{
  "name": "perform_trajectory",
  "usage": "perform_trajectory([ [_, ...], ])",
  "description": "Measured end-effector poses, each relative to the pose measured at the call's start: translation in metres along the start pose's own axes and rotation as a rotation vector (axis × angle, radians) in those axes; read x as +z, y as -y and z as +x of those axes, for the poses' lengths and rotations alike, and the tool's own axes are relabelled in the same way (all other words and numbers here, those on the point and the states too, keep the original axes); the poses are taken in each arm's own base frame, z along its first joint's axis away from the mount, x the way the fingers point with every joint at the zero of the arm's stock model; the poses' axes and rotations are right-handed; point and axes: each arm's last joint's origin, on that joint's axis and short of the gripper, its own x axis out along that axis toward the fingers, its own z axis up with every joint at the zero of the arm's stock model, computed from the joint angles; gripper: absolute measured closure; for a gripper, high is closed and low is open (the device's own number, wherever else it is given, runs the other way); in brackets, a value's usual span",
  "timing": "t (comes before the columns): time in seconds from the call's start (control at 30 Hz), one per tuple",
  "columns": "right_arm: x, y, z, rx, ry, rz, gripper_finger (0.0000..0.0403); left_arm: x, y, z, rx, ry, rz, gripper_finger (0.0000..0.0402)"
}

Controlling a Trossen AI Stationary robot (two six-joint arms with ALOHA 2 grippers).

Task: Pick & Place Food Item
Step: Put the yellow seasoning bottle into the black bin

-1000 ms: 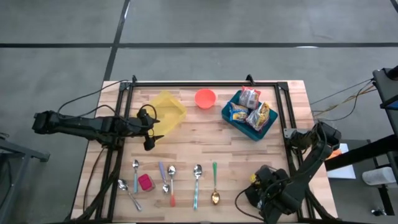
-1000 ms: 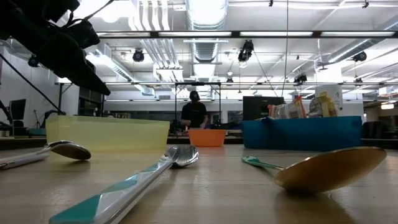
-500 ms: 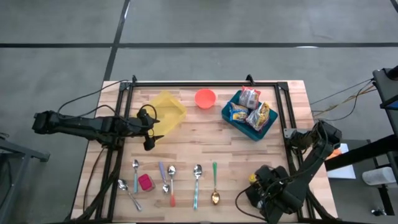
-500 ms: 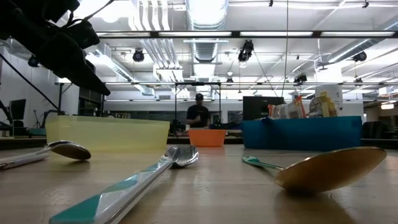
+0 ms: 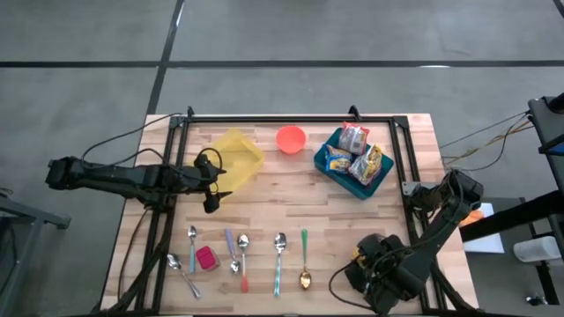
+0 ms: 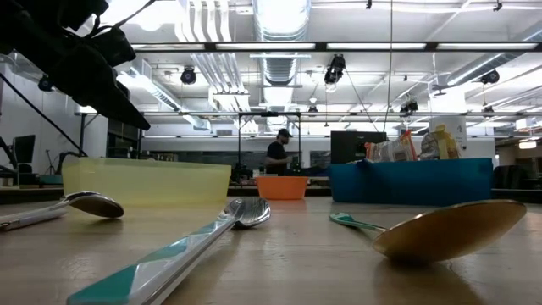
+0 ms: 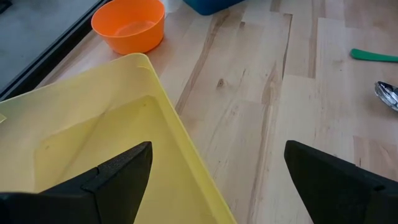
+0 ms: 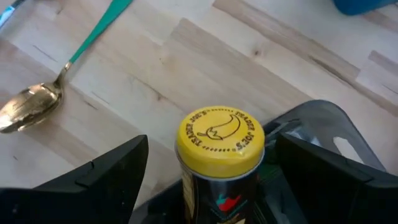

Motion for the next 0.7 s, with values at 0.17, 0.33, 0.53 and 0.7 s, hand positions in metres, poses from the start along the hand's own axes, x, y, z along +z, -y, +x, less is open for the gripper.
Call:
perform_trajectory([
  [0.17, -0.003, 0.003, 0.007, -0.026, -0.040, -0.004, 0.0053, 0.000, 0.000, 0.000, 0.000, 0.000, 0.000, 0.0033],
  [0.33, -0.008, 0.005, 0.019, -0.024, -0.045, -0.003, 0.0053, 0.000, 0.000, 0.000, 0.000, 0.000, 0.000, 0.0033],
  [0.53, -0.009, 0.006, 0.022, -0.028, -0.043, -0.010, 0.0053, 0.000, 0.000, 0.000, 0.000, 0.000, 0.000, 0.0033],
  [0.7, -0.009, 0.005, 0.020, -0.022, -0.046, -0.007, 0.0082, 0.000, 0.000, 0.000, 0.000, 0.000, 0.000, 0.0033],
])
